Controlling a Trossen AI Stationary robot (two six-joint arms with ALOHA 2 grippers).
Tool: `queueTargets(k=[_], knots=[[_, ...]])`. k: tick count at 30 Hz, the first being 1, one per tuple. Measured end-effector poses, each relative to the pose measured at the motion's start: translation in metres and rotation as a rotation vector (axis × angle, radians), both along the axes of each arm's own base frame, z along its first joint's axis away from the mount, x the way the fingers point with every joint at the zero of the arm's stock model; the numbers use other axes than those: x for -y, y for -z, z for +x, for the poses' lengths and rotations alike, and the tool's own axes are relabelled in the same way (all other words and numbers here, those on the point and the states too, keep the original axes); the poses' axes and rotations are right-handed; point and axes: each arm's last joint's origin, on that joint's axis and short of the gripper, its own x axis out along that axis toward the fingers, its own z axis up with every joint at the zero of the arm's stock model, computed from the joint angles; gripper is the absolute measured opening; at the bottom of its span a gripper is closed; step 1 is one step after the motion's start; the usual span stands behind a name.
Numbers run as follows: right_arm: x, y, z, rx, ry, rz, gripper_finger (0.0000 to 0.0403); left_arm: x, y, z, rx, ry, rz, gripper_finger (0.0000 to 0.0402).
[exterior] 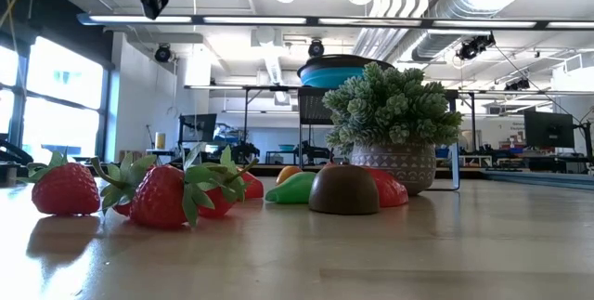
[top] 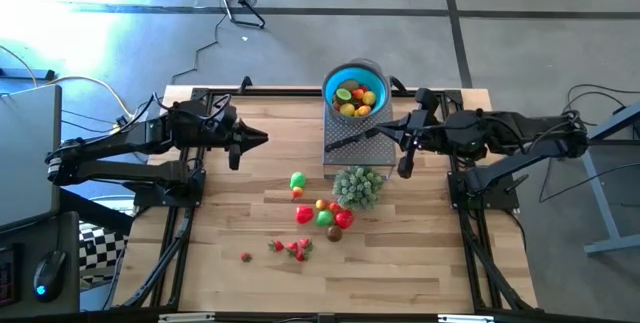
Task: Pick & Place Fruit
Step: Put the orange pear into the blue strainer bowl
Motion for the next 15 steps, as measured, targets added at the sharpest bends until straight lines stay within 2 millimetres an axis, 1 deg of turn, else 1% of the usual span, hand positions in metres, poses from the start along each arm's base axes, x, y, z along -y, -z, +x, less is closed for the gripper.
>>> queueTargets(k=[4,7,12,15], knots=[[0.000,0.000,0.000,0.000,0.000,0.000,0.0004,0.002,0.000,0.000,0.022,0.019,-0.147,0.0055],[0.000,0.000,0.000,0.000,0.000,-0.001,0.0004,0.003,0.000,0.000,0.027,0.056,-0.218,0.0055],[0.000,0.000,0.000,-0.001,-0.001,-0.002,0.0004,0.013,0.000,0.002,0.025,0.087,-0.262,0.0055],[0.000,0.000,0.000,-0.001,-0.001,-0.003,0.0004,0.022,0.001,0.003,0.010,0.075,-0.280,0.0055]])
